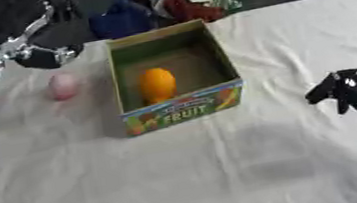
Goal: Pick up objects on the table and place them in the box.
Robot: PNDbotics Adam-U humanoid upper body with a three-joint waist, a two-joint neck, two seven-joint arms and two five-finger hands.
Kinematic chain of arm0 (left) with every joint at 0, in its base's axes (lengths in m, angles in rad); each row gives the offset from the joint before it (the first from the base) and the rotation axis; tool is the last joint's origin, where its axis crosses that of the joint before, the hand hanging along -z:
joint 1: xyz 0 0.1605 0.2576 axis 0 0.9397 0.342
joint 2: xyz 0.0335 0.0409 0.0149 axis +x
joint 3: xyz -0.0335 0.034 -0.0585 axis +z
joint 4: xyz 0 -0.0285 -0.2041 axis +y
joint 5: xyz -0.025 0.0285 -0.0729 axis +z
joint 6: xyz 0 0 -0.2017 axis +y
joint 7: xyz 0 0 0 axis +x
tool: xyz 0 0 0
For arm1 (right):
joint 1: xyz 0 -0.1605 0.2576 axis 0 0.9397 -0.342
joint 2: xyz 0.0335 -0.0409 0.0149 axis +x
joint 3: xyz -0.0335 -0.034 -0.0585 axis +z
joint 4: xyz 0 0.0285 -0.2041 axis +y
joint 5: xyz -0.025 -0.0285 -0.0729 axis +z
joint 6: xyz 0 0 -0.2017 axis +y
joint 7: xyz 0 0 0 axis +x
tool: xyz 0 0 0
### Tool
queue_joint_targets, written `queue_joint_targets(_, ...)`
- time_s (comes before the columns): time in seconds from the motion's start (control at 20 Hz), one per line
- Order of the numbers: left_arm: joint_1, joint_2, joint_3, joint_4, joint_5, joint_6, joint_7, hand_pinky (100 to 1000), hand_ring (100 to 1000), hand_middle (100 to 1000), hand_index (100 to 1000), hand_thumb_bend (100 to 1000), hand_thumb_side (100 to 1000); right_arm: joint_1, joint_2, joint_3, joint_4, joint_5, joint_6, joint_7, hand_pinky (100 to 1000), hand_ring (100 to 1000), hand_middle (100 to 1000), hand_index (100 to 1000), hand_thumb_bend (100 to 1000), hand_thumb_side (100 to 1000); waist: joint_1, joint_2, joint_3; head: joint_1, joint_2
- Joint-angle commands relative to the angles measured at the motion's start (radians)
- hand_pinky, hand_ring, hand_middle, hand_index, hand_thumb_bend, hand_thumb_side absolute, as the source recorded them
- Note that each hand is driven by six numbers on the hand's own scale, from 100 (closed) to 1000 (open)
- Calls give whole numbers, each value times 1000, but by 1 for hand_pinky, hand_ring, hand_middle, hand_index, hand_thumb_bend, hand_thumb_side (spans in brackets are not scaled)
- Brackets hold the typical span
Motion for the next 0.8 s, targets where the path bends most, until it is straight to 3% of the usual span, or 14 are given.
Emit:
queue_joint_targets(0.05, -9, 45, 33, 47, -35, 6, 14, 617, 535, 534, 729, 362, 100, -9, -25, -10, -8, 1, -4, -3, 731, 737, 603, 443, 100, 586, -4, -13, 2, -3, -11)
queue_joint_targets(0.8, -7, 24, 87, 288, -147, -4, 24, 622, 539, 529, 717, 355, 100, -9, -22, -9, -7, 2, -7, 0, 731, 737, 603, 443, 100, 591, -6, -7, -5, -4, -7)
